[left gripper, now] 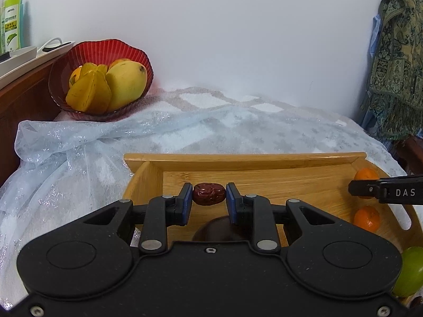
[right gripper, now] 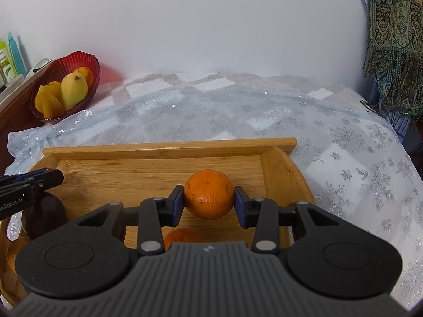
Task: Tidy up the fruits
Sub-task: 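Lower the date onto the tray and open the left tool while the right releases the mandarin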
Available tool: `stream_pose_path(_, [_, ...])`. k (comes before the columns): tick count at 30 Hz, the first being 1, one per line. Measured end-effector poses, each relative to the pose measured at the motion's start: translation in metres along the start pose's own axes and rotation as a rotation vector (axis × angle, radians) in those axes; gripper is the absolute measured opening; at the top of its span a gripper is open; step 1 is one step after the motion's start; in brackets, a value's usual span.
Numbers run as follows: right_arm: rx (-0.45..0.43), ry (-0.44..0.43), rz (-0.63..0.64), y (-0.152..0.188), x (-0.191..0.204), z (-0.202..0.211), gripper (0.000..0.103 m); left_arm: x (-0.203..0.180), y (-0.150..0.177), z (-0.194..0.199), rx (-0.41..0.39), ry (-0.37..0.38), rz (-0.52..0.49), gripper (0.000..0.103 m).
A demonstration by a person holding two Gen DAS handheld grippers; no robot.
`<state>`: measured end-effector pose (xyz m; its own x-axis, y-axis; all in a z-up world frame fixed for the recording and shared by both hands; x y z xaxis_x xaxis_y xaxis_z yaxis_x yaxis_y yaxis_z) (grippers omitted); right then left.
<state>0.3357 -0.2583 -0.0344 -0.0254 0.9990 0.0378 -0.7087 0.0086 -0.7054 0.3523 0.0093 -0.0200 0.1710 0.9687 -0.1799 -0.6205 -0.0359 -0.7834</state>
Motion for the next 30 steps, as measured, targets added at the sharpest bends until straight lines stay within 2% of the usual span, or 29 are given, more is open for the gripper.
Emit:
stream_pose_path(22, [0.032,0.012,-0.009,0.0025,-0.0009,-0.0032,0.044,0.0032,-0.0006,-0.0057,0.031,0.003,0.038,0.025])
stream_pose_path(30, [0.056,0.016,-0.034,0.0039,-0.0037,-0.0061,0.044,0.0036,-0.0016,-0.0094,0.067,0.008,0.048,0.026])
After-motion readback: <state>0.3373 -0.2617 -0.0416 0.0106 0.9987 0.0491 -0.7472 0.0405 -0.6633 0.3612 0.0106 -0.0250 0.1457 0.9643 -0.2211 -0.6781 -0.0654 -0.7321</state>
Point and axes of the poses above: each gripper's, at about its wrist camera, not at the fingertips, and z roughly against the way its jaws point, x to its left, y to its underside, the point moved 9 cm from there along -z, roughly the way its jaws point, and after that the axes turned 5 degrees about y, right-handed, at the moved point
